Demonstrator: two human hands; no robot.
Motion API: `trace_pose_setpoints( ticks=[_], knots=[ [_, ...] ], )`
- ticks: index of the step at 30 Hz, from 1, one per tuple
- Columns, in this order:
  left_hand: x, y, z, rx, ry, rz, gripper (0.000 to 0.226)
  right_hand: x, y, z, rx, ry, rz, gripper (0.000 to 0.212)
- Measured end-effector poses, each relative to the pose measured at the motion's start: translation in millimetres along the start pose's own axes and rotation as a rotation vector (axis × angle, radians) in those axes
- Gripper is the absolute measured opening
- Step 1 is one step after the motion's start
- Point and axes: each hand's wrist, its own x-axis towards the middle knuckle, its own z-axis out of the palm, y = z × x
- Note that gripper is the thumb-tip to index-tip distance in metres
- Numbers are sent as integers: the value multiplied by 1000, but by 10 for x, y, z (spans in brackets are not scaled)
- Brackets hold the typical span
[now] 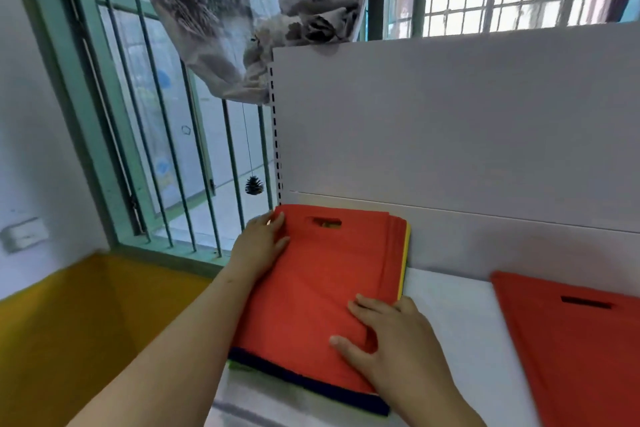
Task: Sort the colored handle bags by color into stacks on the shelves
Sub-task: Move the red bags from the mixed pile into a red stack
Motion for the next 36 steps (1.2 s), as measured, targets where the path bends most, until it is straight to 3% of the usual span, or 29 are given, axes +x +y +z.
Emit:
trace_pose_setpoints(
  ticks=[5,9,11,15,19,23,26,30,36],
  knots=[
    [-35,110,9,142,95,22,31,53,23,87,-71,88,-69,50],
    [-37,171,-125,235,110,49,22,88,41,113,-156,196,-65,20],
    [-6,229,-254,149,118,54,20,91,92,47,-96,223,-15,13],
    [63,410,-582,-71,98,70,14,17,282,-176,76,211,139,49],
    [127,693,-806,-221,81,110,9,-136,464,-459,370,288,172,30],
    [156,1161,-802,-216,139,192,10,-388,756,-778,467,422,254,32],
    [168,1658,-699,-376,171,271,10,-670,1089,-983,507,525,352,34],
    [101,2405,-404,-565,140,332,14,-1141,1567,-1167,432,632,518,31],
    [-168,3296,285,-728,-35,326,16,-1805,2174,-1309,232,662,789,26]
  ],
)
